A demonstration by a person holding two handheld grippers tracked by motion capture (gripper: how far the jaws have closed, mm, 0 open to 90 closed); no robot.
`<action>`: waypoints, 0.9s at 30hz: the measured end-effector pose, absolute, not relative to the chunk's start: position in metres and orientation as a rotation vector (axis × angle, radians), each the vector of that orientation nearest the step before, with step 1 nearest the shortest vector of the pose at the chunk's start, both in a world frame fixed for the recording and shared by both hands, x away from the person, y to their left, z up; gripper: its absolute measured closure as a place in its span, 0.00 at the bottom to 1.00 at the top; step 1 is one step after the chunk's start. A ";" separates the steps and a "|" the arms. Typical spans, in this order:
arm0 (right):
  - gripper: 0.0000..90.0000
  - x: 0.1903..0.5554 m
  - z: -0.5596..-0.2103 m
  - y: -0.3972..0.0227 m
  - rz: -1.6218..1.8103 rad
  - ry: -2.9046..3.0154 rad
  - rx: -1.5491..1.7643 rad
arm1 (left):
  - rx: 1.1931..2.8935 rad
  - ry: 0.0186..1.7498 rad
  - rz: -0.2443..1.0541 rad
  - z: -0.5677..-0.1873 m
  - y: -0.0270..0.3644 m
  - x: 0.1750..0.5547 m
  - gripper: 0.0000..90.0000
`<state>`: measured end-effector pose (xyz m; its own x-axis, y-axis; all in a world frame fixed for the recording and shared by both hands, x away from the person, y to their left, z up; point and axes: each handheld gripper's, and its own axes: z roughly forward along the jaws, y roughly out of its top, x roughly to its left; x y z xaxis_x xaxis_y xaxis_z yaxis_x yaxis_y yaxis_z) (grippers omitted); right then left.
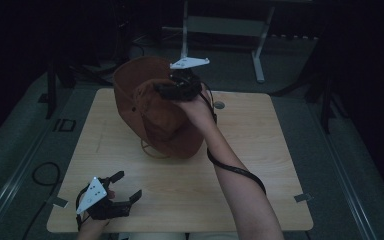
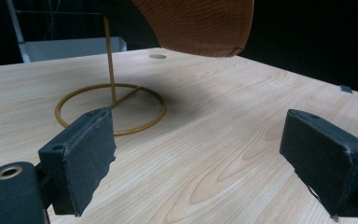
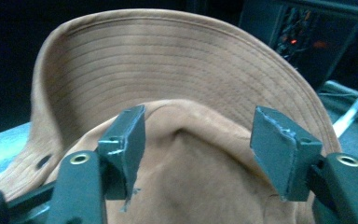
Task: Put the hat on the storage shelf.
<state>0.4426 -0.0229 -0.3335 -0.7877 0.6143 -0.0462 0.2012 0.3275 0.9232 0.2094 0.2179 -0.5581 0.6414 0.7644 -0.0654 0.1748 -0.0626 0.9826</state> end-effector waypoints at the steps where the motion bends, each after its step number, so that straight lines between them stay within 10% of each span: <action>1: 0.36 0.442 -0.334 -0.024 1.447 2.217 0.726 | 1.591 0.800 0.580 -0.558 0.218 0.209 0.12; 10: 0.16 0.434 -0.343 -0.039 1.503 2.284 0.717 | 1.594 0.807 0.586 -0.560 0.218 0.210 0.12; 27: 0.16 0.418 -0.365 -0.079 1.477 2.279 0.668 | 1.611 0.822 0.590 -0.563 0.218 0.209 0.12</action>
